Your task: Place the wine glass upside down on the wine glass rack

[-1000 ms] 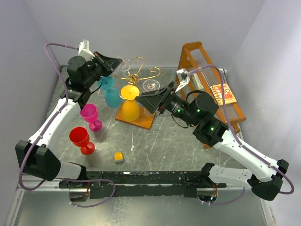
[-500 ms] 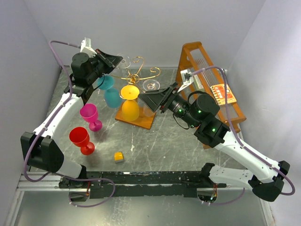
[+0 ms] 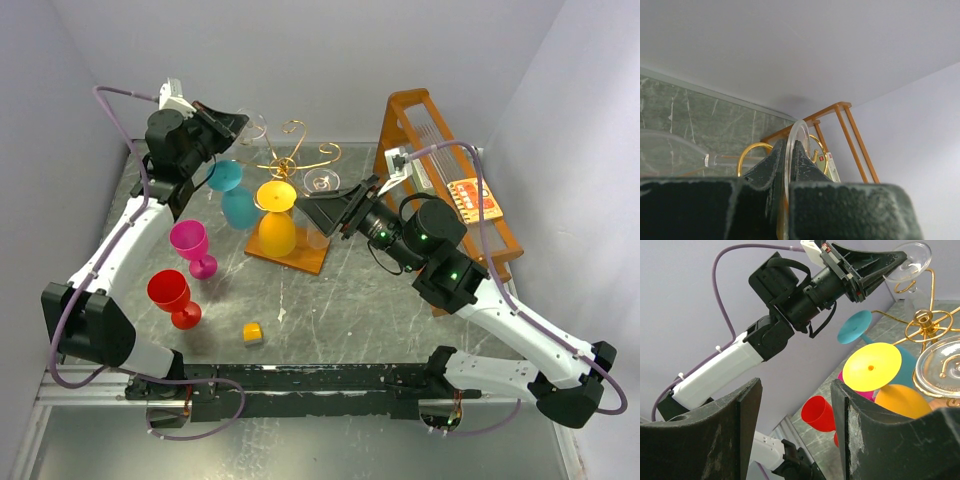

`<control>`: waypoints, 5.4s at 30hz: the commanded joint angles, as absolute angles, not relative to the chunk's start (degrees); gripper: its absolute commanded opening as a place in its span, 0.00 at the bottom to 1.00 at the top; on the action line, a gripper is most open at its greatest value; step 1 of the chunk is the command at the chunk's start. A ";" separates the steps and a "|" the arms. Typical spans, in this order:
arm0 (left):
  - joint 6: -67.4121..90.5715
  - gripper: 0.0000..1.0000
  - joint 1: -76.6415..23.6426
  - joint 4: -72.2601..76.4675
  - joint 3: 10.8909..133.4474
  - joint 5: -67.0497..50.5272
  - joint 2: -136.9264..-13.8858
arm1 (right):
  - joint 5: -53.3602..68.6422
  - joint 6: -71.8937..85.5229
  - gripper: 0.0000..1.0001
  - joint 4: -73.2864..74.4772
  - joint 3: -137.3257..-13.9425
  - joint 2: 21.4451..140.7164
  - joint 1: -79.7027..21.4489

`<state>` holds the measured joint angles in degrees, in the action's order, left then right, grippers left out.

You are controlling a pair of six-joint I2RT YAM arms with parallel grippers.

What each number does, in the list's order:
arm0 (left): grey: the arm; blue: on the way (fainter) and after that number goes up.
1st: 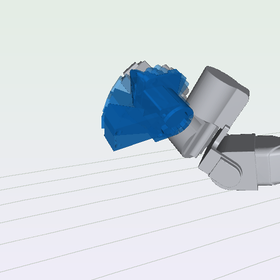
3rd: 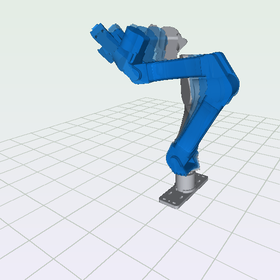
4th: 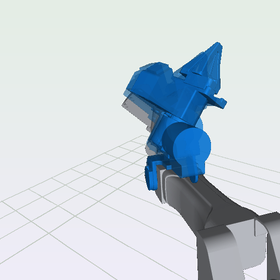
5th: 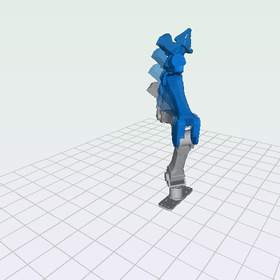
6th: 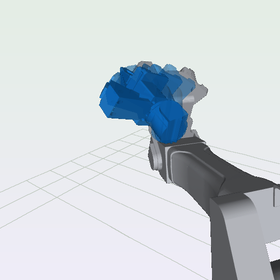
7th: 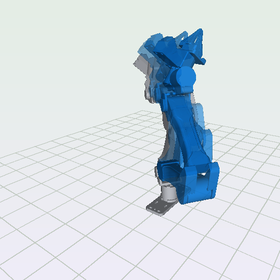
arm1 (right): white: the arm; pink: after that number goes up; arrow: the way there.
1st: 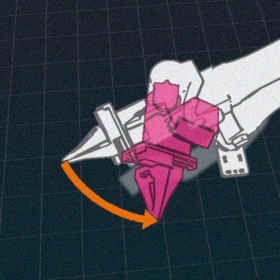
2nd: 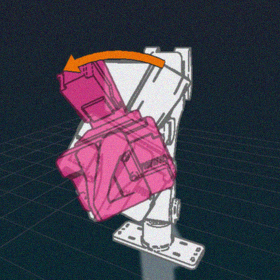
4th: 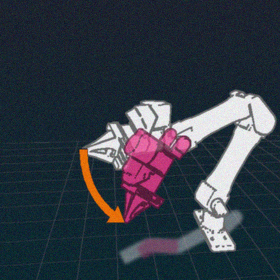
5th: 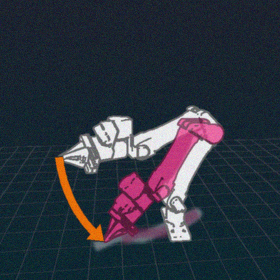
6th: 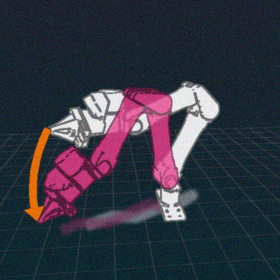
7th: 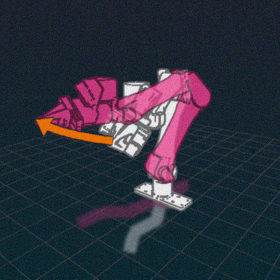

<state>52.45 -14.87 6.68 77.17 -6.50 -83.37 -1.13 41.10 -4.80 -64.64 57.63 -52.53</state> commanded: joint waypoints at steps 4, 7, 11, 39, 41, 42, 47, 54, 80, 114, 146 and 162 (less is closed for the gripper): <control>50.50 0.07 -14.37 5.56 80.19 -5.21 -80.90 | -1.71 40.83 0.57 -5.27 -64.21 57.22 -52.25; 47.79 0.07 -14.41 0.83 83.92 -4.75 -81.48 | -1.75 40.83 0.57 -5.85 -63.66 56.99 -52.21; 46.86 0.07 -14.41 -2.55 85.47 -5.14 -81.61 | -1.73 41.08 0.57 -6.42 -63.46 57.33 -52.28; 45.59 0.23 -11.61 -8.36 83.00 -10.36 -83.13 | -2.53 40.86 0.56 -7.00 -63.57 58.38 -52.21; 45.46 0.25 -11.58 -8.57 83.10 -10.27 -83.23 | -2.67 40.85 0.56 -6.78 -63.55 58.25 -52.28; 45.33 0.26 -11.60 -8.75 83.15 -10.25 -83.23 | -2.76 40.87 0.56 -6.77 -63.50 58.24 -52.27; 44.46 0.30 -11.60 -10.33 83.41 -9.74 -83.02 | -3.08 41.02 0.56 -7.03 -63.21 57.80 -52.28; 41.84 0.46 -11.60 -13.43 85.36 -10.27 -83.09 | -3.18 41.10 0.55 -6.95 -63.04 57.83 -52.21; 29.22 0.81 -11.43 -39.39 71.91 15.19 -58.64 | -0.57 40.03 0.55 -9.18 -61.48 57.96 -52.24; 38.22 0.23 1.55 -32.60 47.74 8.95 -60.30 | -2.19 38.62 0.55 -9.93 -60.60 56.64 -52.28; 39.66 0.07 1.51 -40.51 65.61 15.44 -26.95 | 5.69 41.92 0.60 -8.80 -76.32 73.86 -60.00; 38.33 0.07 1.51 -18.21 58.52 5.67 -15.10 | -3.86 59.34 0.58 -12.36 -90.61 88.64 -64.24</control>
